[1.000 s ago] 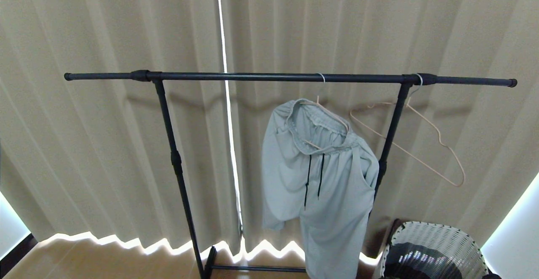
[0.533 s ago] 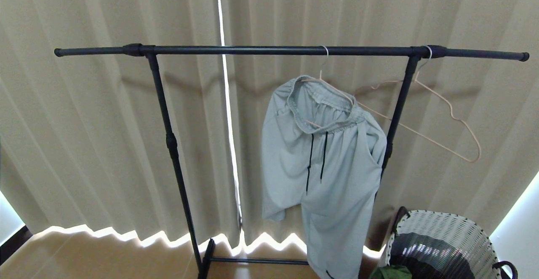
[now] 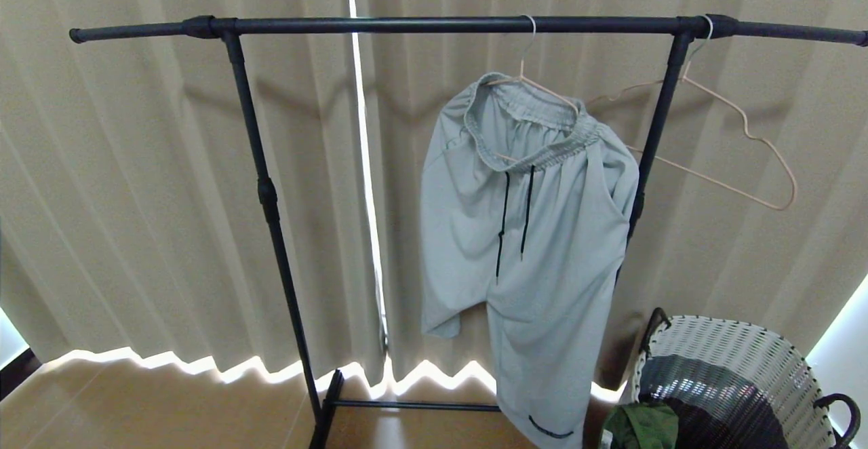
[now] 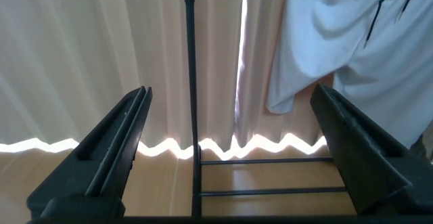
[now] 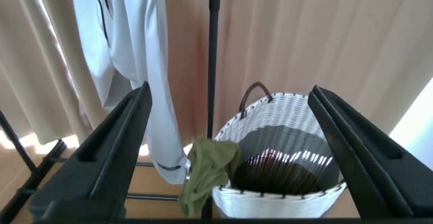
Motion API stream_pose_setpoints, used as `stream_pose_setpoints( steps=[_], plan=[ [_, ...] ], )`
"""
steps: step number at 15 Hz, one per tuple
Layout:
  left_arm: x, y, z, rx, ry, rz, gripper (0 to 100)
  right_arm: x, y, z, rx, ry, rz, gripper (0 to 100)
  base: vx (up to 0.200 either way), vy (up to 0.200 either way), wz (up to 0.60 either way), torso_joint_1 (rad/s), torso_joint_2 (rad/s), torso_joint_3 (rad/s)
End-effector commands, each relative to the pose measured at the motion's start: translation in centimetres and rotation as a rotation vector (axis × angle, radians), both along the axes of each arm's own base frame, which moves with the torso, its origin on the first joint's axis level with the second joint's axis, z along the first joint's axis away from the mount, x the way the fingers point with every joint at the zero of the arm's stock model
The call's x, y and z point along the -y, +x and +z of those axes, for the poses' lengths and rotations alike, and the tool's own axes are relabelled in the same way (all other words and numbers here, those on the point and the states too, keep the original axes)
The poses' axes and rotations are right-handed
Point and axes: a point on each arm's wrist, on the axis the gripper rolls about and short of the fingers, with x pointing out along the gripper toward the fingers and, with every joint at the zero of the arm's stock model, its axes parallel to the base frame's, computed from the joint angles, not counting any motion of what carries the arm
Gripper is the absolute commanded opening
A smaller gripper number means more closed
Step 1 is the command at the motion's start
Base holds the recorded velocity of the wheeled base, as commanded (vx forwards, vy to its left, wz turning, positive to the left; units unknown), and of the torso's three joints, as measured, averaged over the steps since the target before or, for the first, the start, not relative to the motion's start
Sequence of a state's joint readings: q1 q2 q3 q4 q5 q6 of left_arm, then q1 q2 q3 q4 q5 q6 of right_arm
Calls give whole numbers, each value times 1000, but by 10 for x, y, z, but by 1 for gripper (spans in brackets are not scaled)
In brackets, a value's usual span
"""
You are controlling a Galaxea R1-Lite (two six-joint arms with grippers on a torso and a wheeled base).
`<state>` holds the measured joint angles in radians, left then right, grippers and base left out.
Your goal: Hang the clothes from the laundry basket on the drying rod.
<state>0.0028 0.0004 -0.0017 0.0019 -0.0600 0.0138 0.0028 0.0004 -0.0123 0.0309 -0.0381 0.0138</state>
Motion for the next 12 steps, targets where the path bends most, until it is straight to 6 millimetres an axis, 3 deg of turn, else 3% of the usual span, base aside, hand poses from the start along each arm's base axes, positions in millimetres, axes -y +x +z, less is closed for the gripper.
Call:
stream_pose_setpoints(
  steps=[1, 7, 12],
  plan=[
    [0, 0, 0, 1, 0, 0, 100, 0, 0, 0, 1, 0, 0, 100, 0, 0, 0, -168, 461, 290],
    [0, 0, 0, 1, 0, 2, 100, 0, 0, 0, 1, 0, 0, 100, 0, 0, 0, -144, 451, 308],
    [0, 0, 0, 1, 0, 0, 100, 0, 0, 0, 1, 0, 0, 100, 0, 0, 0, -29, 110, 77]
  ],
)
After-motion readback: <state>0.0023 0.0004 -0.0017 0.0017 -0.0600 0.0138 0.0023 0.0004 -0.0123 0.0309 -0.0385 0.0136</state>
